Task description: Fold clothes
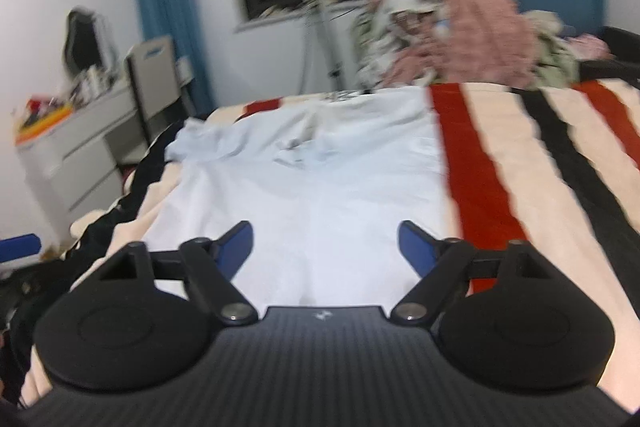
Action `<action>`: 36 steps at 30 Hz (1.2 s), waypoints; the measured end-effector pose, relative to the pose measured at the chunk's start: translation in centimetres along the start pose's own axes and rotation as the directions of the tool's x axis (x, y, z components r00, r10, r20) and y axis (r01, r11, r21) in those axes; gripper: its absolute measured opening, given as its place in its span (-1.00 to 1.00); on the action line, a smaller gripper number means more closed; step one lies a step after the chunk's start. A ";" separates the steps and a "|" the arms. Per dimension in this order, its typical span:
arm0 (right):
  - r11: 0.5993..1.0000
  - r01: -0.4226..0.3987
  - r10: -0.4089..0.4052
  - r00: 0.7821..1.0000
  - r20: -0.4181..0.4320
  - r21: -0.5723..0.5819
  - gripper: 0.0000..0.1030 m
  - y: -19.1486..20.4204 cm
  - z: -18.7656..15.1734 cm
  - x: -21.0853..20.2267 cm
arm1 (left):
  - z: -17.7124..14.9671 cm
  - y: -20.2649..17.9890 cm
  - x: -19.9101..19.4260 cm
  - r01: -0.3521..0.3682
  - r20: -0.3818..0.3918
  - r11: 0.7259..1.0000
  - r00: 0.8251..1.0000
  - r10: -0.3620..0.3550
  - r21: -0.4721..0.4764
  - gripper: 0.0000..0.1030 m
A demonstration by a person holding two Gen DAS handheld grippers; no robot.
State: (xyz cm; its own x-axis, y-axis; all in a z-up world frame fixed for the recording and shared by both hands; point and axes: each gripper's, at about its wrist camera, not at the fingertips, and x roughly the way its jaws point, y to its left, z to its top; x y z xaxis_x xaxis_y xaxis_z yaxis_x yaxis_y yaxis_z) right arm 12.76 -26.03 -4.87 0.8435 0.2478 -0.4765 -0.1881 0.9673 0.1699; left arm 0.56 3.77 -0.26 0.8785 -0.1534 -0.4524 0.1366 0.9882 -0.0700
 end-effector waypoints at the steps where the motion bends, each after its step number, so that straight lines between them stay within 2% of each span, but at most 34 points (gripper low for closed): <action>1: 0.999 -0.013 0.013 1.000 -0.009 -0.032 0.49 1.2 0.8 1.4 | 0.0 0.7 0.1 -0.010 0.002 1.000 1.000 0.010 -0.016 0.99; 4: 0.985 -0.075 0.073 0.997 -0.020 -0.154 0.47 4.9 3.2 6.4 | -0.2 2.8 0.8 -0.020 -0.021 0.993 1.000 0.018 -0.117 0.99; 8: 0.953 -0.172 0.168 0.985 -0.041 -0.248 0.47 10.6 5.7 13.8 | -1.0 5.1 2.2 -0.033 -0.066 0.973 0.998 0.018 -0.228 0.99; 9: 0.936 -0.204 0.202 0.979 -0.036 -0.286 0.47 12.1 6.0 15.5 | -1.1 5.7 2.5 -0.037 -0.061 0.968 0.998 0.022 -0.249 0.99; 12: 0.877 -0.228 0.234 0.972 -0.039 -0.423 0.43 16.0 5.8 20.9 | -1.3 6.7 3.9 -0.042 -0.054 0.961 0.998 0.028 -0.272 0.98; 14: 0.875 -0.246 0.242 0.968 -0.063 -0.417 0.32 17.6 5.8 24.2 | -1.5 7.2 5.0 -0.044 -0.064 0.959 0.998 0.028 -0.280 0.96; 16: 0.879 -0.248 0.238 0.968 -0.076 -0.407 0.31 18.9 5.9 27.1 | -1.8 7.9 6.1 -0.051 -0.075 0.952 0.997 0.029 -0.302 0.96; 21: 0.902 -0.155 0.147 0.988 -0.052 -0.404 0.25 21.0 6.3 32.9 | -2.6 9.2 8.6 -0.064 -0.118 0.933 0.993 0.023 -0.354 0.96; 24: 0.915 -0.136 0.134 0.990 -0.032 -0.380 0.22 21.7 6.9 34.7 | -3.1 9.5 9.5 -0.079 -0.132 0.928 0.991 0.032 -0.363 0.96; 25: 0.922 -0.133 0.129 0.991 -0.036 -0.365 -0.13 21.7 7.2 35.2 | -3.1 9.6 9.7 -0.084 -0.132 0.927 0.991 0.038 -0.364 0.96; 26: 0.935 -0.135 0.128 0.991 -0.043 -0.328 -0.68 21.6 7.7 35.5 | -3.1 9.7 9.9 -0.090 -0.132 0.925 0.990 0.043 -0.370 0.96; 27: 0.953 -0.127 0.121 0.992 -0.040 -0.274 -0.86 21.2 8.3 35.4 | -3.1 9.9 9.9 -0.093 -0.131 0.920 0.990 0.046 -0.380 0.96; 29: 0.977 -0.131 0.134 0.991 0.002 -0.168 -0.85 19.6 9.5 34.3 | -3.1 10.1 9.7 -0.099 -0.123 0.913 0.991 0.053 -0.397 0.96; 32: 0.977 -0.105 0.120 0.990 0.071 -0.188 -0.86 17.8 11.3 31.4 | -2.9 9.7 9.2 -0.117 -0.115 0.919 0.990 0.079 -0.377 0.96; 34: 0.983 -0.083 0.105 0.986 0.129 -0.163 -0.86 15.3 12.9 29.0 | -2.8 8.8 8.9 -0.132 -0.120 0.932 0.988 0.096 -0.338 0.96; 36: 0.993 -0.059 0.078 0.980 0.186 -0.106 -0.86 12.1 14.1 26.9 | -2.8 8.0 8.5 -0.118 -0.118 0.940 0.989 0.084 -0.321 0.96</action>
State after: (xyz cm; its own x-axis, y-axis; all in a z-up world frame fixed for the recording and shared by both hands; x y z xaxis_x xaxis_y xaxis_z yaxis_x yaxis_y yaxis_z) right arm 40.27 -8.37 -3.50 0.9049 0.3083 -0.2933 -0.2900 0.9512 0.1051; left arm 7.89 10.41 -7.14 0.8269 -0.0687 -0.5581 -0.1223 0.9468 -0.2976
